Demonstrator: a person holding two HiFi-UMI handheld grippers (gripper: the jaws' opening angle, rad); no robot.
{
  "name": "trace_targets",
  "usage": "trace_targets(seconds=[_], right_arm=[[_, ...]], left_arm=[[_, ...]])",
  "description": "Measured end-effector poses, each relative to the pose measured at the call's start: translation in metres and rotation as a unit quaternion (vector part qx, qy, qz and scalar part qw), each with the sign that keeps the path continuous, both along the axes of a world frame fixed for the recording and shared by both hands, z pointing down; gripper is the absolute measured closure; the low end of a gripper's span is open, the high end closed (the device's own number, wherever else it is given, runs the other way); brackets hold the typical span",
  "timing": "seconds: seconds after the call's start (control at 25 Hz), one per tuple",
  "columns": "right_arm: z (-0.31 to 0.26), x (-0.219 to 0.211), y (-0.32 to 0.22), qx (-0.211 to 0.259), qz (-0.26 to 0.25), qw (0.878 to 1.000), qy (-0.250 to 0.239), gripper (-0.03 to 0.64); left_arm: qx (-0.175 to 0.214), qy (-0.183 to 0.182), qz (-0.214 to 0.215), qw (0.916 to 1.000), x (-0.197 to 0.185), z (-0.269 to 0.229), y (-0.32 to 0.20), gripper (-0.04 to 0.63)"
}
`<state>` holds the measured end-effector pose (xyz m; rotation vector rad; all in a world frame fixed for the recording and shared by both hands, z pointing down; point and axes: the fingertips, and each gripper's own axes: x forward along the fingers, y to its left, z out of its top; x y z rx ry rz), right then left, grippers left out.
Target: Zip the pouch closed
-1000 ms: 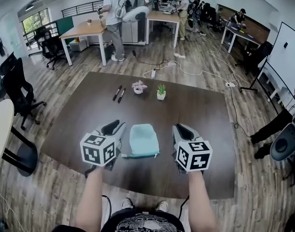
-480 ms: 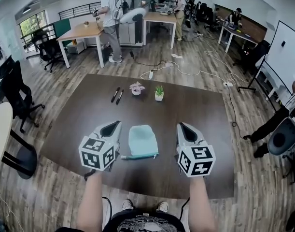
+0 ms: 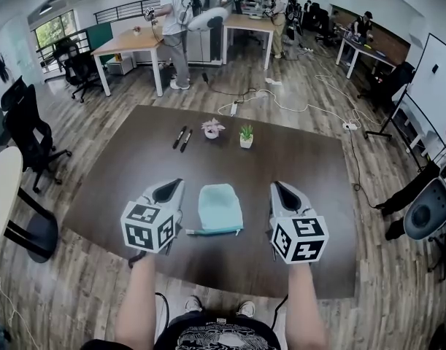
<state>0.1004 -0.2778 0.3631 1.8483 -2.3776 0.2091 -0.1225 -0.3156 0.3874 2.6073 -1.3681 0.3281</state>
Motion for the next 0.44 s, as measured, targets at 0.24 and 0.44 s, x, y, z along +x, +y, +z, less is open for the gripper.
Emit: trace_targets(seconds=[0.24,0.44], right_arm=[[0.001,-0.0007,-0.001,-0.001,-0.001,1.0,-0.001,0.617],[0.0008,0.0009,-0.0012,-0.001,-0.001,1.0,-0.003,0.617]], left_arm=[[-0.003,-0.002,0.003,1.0,0.0021,0.0033,0.0003,0.591],[-0.005,-0.003,0.004,1.0,0.0045,0.0053,0.0015,0.591]])
